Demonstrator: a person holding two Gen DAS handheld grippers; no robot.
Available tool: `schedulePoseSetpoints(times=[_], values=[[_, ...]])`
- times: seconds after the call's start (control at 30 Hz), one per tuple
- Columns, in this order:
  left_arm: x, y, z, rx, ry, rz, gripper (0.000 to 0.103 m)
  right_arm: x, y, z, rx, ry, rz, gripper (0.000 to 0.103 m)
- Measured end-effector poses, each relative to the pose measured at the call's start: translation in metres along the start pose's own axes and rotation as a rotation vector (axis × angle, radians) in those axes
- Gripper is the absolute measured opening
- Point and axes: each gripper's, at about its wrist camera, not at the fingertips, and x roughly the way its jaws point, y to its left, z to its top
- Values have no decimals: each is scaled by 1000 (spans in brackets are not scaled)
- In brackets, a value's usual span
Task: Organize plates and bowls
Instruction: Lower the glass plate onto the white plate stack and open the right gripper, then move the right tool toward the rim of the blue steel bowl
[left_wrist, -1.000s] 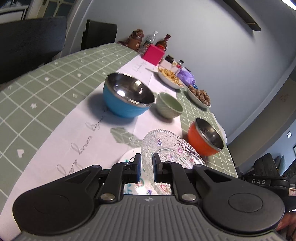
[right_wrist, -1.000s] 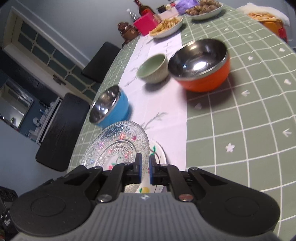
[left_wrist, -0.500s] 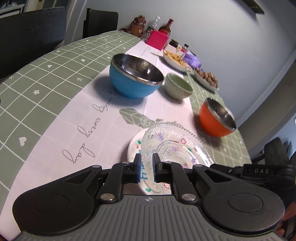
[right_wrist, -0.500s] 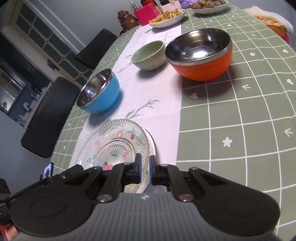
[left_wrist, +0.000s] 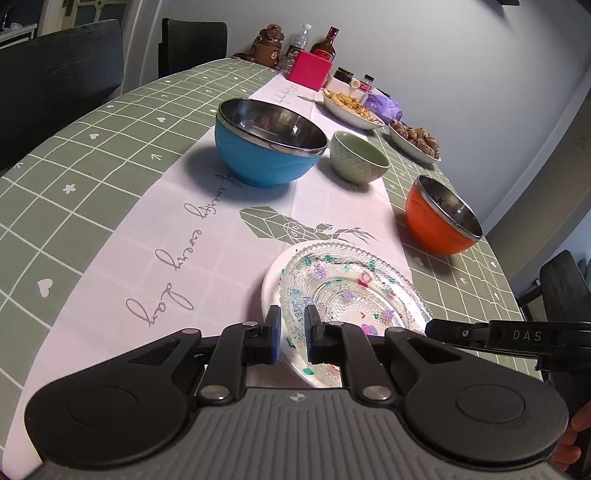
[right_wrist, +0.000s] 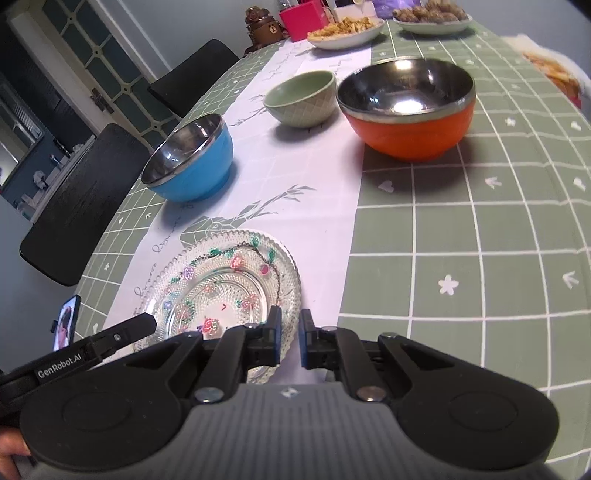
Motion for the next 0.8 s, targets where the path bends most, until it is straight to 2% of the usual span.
schedulePoseSetpoints(times=[0.23,0.33,0.4,0.47,0.57,0.63,0.8], values=[[-1,3,1,-20,-5,-12,19,-4,9,0,-80,-39,-29,7],[-2,8,3,-53,-2,-27,20,-9,10,2,-86,-68,-35,11],[-4,12,5,-86,-7,-36,23,-11,7,3,-73,-75,-36,19],[-6,17,7,-114,-6,-42,23,-11,5,4,-57,-69,-48,33],[-6,18,8,-115,3,-43,23,-6,0,3,-26,-32,-37,33],[-5,17,8,-105,8,-36,12,-3,-1,2,-8,-10,-22,33],[-1,16,5,-87,11,-29,5,1,0,-1,-17,0,-15,32]])
